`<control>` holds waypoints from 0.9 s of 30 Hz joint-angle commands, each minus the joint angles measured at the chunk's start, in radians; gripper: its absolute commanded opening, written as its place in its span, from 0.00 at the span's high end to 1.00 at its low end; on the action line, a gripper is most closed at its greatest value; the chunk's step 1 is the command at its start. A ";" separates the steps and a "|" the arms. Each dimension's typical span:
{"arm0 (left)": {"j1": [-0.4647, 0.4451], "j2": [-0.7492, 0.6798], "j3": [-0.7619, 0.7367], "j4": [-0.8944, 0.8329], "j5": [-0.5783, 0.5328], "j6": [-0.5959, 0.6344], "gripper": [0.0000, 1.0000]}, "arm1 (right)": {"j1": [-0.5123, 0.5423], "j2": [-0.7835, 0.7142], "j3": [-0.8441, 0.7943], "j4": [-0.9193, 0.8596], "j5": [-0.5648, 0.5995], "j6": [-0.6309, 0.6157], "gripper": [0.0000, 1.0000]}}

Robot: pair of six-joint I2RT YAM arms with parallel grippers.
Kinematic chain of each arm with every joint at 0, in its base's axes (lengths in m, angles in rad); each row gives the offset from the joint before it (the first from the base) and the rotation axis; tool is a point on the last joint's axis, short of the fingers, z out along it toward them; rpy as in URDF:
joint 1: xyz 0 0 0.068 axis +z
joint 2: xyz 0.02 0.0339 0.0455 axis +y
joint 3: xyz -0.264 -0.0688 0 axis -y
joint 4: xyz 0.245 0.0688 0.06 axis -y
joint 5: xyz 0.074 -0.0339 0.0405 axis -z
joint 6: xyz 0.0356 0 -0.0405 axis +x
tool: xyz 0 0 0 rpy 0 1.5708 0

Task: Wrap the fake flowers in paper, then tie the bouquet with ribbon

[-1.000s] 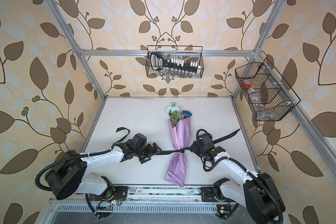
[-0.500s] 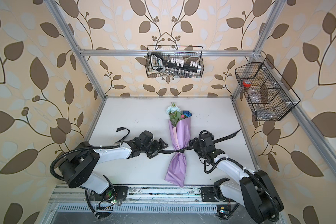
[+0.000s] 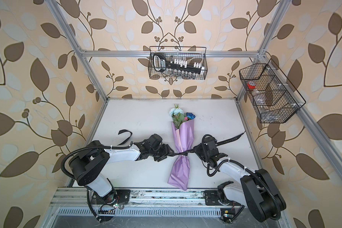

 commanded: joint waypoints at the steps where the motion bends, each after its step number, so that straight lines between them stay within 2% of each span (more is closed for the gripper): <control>1: -0.006 0.037 -0.005 -0.163 -0.119 0.017 0.38 | -0.004 -0.005 -0.011 0.015 0.001 0.008 0.72; 3: -0.005 0.046 0.006 -0.187 -0.136 0.013 0.37 | -0.006 0.003 -0.010 0.013 -0.008 0.010 0.64; 4: -0.005 0.052 0.015 -0.204 -0.142 0.015 0.35 | -0.006 0.005 -0.011 0.009 -0.013 0.013 0.52; 8: -0.005 0.056 0.007 -0.245 -0.158 -0.009 0.25 | -0.004 0.002 -0.029 0.010 -0.065 0.037 0.38; 11: -0.005 0.054 -0.005 -0.254 -0.176 -0.022 0.18 | -0.003 -0.011 -0.063 0.042 -0.083 0.074 0.32; 15: -0.005 0.087 0.012 -0.236 -0.165 -0.014 0.18 | -0.003 0.009 -0.081 0.114 -0.074 0.108 0.33; 18: -0.006 0.114 0.028 -0.229 -0.157 -0.008 0.25 | -0.003 0.048 -0.070 0.155 -0.078 0.118 0.41; 20: -0.006 0.120 0.032 -0.224 -0.157 -0.004 0.32 | -0.003 0.067 -0.060 0.163 -0.079 0.111 0.55; 21: -0.006 0.122 0.034 -0.222 -0.159 -0.002 0.35 | -0.003 0.068 -0.058 0.163 -0.075 0.110 0.58; 24: -0.006 0.127 0.040 -0.225 -0.172 0.001 0.51 | -0.004 0.054 -0.057 0.145 -0.051 0.096 0.76; 27: -0.004 0.125 0.051 -0.239 -0.200 0.007 0.65 | -0.006 0.026 -0.041 0.089 -0.018 0.060 0.87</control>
